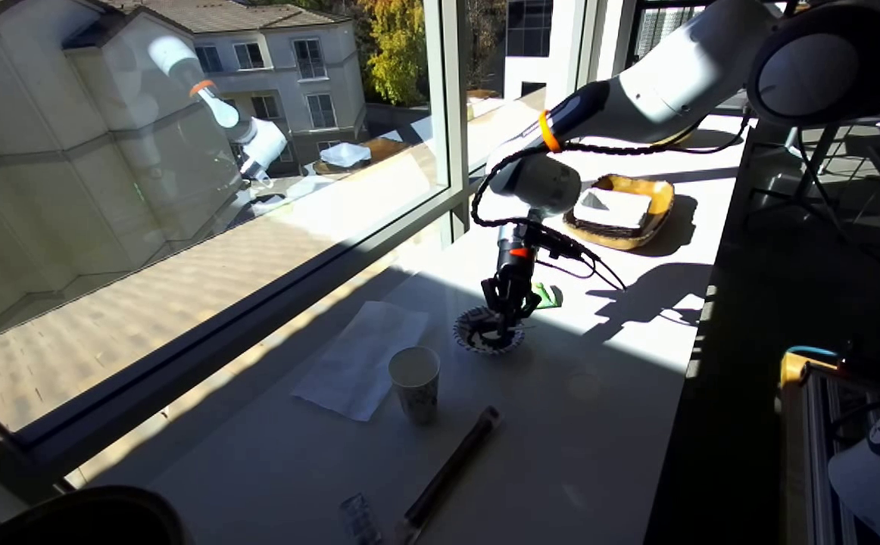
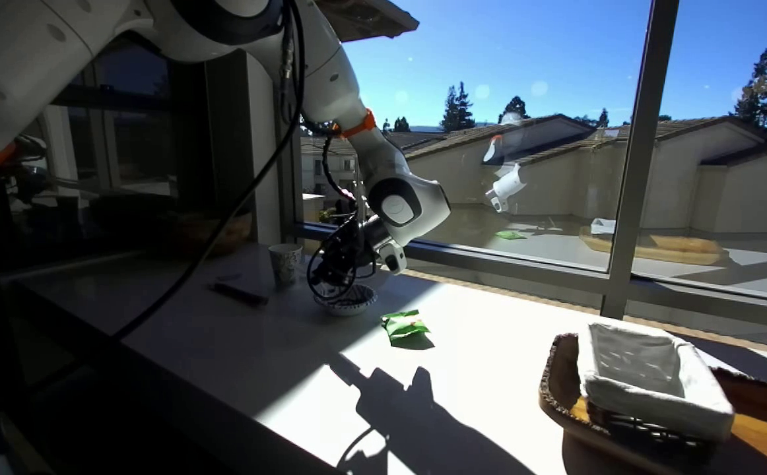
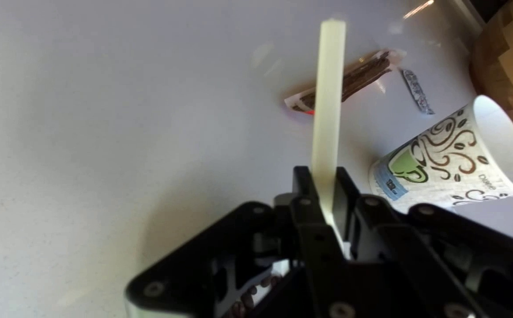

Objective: Use the white spoon to place some coffee beans into the coffee cup.

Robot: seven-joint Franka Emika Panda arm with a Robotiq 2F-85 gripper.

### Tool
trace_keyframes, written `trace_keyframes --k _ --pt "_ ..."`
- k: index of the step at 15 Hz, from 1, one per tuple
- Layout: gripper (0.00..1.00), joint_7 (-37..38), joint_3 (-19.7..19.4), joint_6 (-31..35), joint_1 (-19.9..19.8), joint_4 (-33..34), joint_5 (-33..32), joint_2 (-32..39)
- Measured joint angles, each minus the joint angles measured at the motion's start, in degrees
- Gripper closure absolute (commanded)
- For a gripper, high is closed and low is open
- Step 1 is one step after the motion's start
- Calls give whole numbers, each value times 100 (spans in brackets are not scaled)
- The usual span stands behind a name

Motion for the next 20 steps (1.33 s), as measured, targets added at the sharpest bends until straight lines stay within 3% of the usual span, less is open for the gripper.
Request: trace_keyframes --k 20 --pt "96 -68 17 -224 -218 831 62 856"
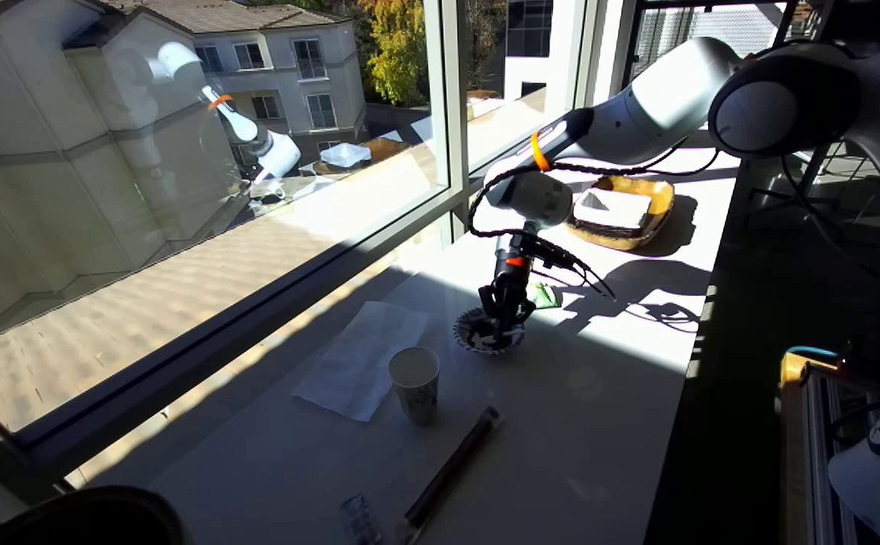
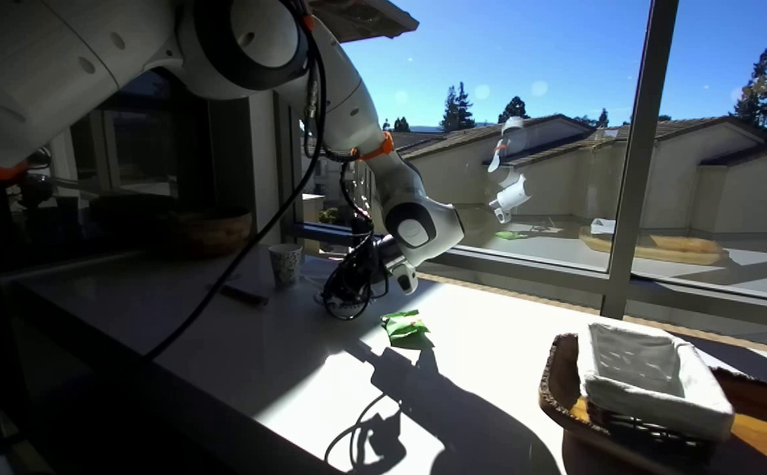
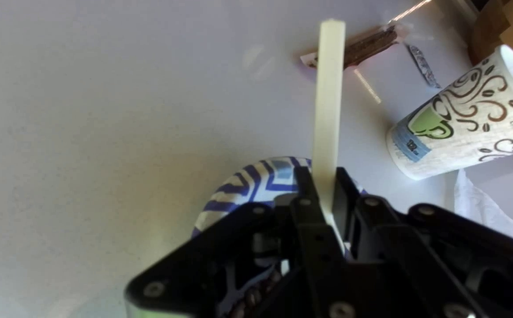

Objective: Use the white spoon to place some coffee beans into the coffee cup.

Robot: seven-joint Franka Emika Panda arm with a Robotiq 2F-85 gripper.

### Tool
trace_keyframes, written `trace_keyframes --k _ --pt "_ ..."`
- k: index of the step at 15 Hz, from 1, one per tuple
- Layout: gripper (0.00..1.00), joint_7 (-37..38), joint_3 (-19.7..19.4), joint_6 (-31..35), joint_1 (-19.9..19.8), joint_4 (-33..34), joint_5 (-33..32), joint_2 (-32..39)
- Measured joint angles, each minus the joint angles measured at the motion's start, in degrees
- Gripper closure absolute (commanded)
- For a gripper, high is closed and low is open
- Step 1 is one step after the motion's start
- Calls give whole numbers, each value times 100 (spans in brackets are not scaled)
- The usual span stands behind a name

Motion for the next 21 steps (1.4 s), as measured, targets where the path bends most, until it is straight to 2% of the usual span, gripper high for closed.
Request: trace_keyframes --k 10,21 --pt "96 47 -59 0 -213 37 63 49" --pt "96 218 -168 196 -117 109 15 42"
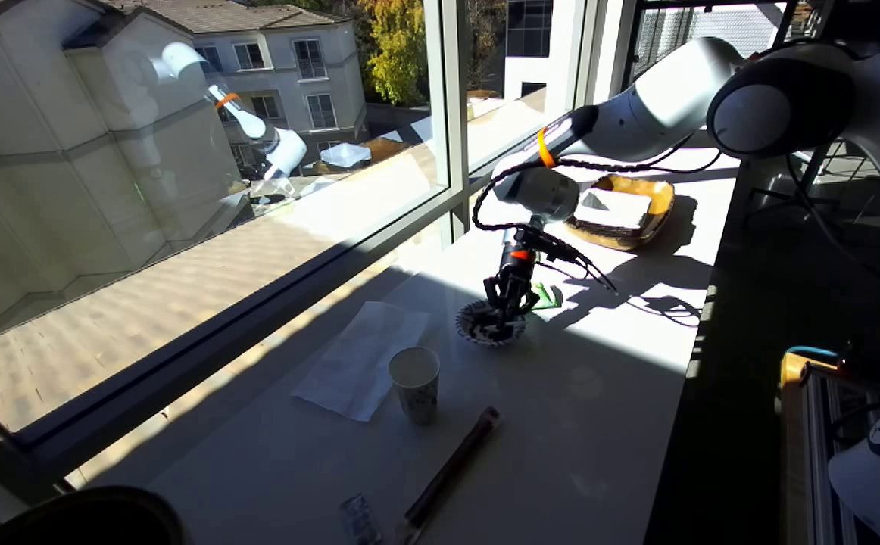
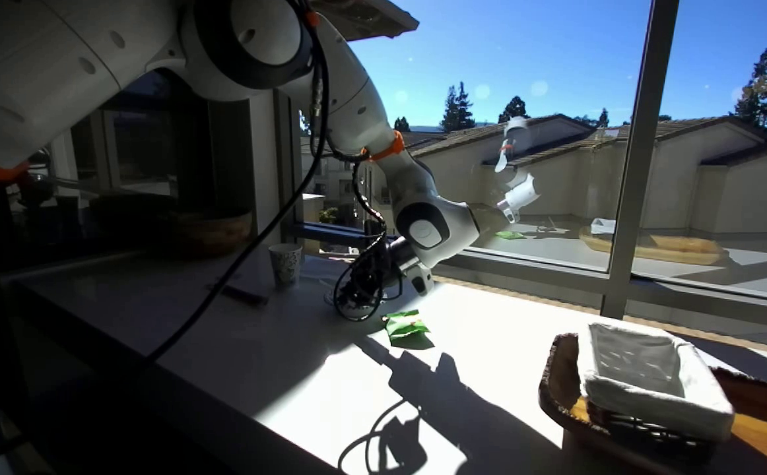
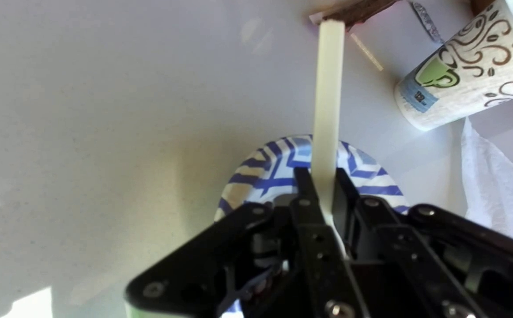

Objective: Use the white spoon to place some coffee beans into the coffee cup.

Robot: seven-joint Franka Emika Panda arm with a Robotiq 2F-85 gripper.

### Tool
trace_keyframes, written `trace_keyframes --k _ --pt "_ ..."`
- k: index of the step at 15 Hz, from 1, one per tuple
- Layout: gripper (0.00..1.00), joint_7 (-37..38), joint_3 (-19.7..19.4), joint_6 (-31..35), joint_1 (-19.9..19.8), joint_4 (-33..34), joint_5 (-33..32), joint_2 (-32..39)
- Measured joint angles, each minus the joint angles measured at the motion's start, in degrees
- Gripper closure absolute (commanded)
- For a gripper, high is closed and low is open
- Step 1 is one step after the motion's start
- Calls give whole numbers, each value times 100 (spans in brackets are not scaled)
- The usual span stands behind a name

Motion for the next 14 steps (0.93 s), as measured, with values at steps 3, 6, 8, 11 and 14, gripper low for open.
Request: trace_keyframes --k 3,6,8,11,14 --pt "96 87 -24 159 87 1 -80 -22" --pt "96 192 -41 398 213 1 -248 -66" --pt "96 253 -47 591 301 0 -392 -96" --pt "96 365 -48 879 411 -1 -616 -134" --pt "96 451 -47 1145 484 -8 -813 -156"
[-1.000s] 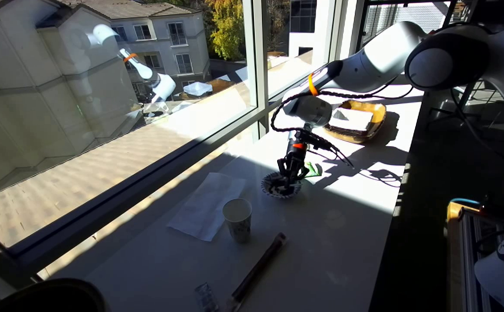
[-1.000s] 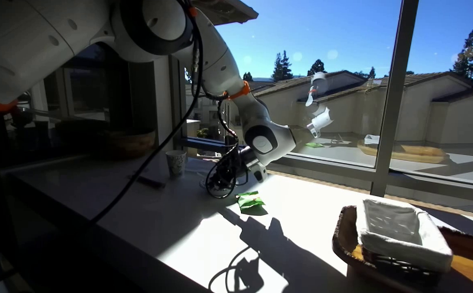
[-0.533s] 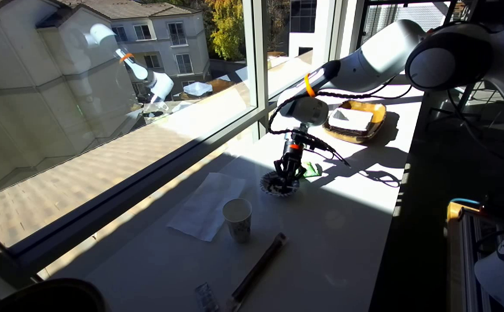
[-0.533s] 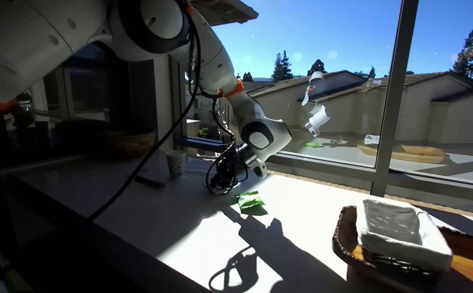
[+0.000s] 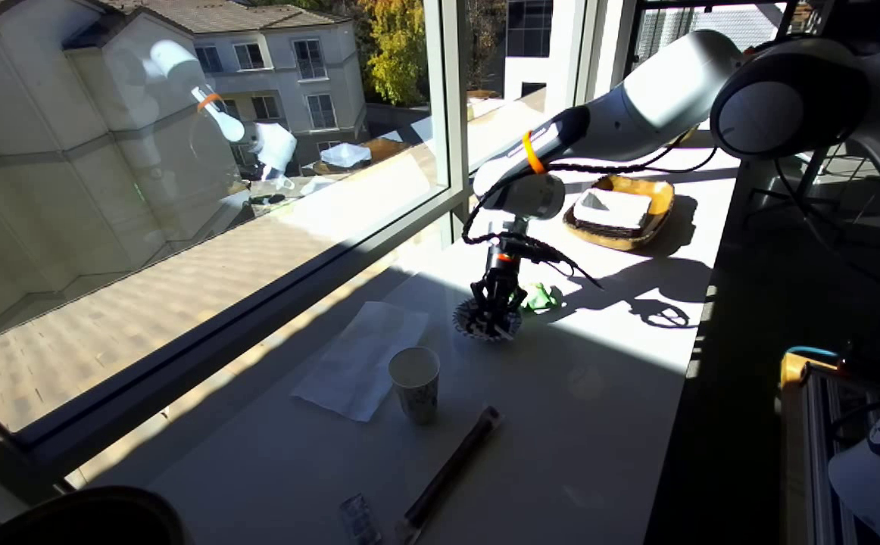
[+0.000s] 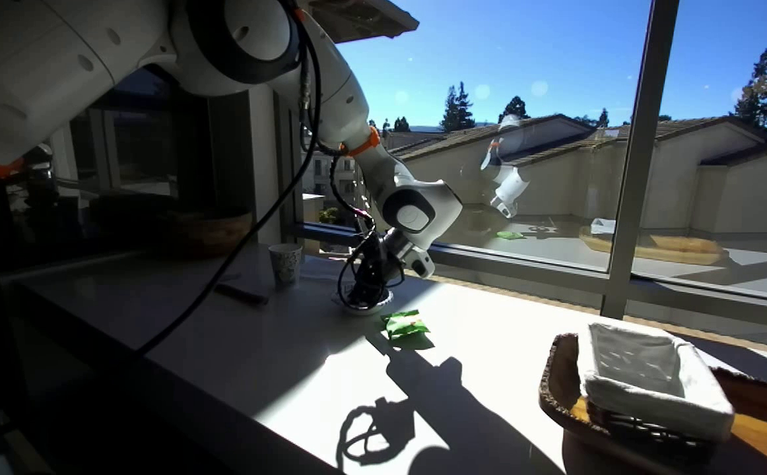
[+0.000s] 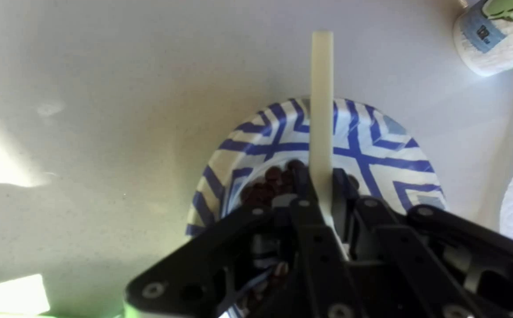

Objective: Use the white spoon to place some coffee beans into the coffee cup.

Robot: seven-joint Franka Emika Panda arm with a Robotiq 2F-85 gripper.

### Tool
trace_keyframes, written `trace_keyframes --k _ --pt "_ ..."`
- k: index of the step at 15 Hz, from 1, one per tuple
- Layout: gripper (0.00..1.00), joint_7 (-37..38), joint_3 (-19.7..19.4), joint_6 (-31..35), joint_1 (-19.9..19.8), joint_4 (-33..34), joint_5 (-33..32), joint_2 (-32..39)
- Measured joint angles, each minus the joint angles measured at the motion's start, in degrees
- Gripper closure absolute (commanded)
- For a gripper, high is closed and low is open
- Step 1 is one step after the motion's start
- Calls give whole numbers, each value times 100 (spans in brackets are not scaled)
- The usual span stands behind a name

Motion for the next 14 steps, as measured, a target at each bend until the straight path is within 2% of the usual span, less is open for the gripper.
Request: trace_keyframes --k 9,14 --pt "96 169 17 364 140 -36 -472 -93" --pt "96 381 32 850 351 -282 -840 -268"
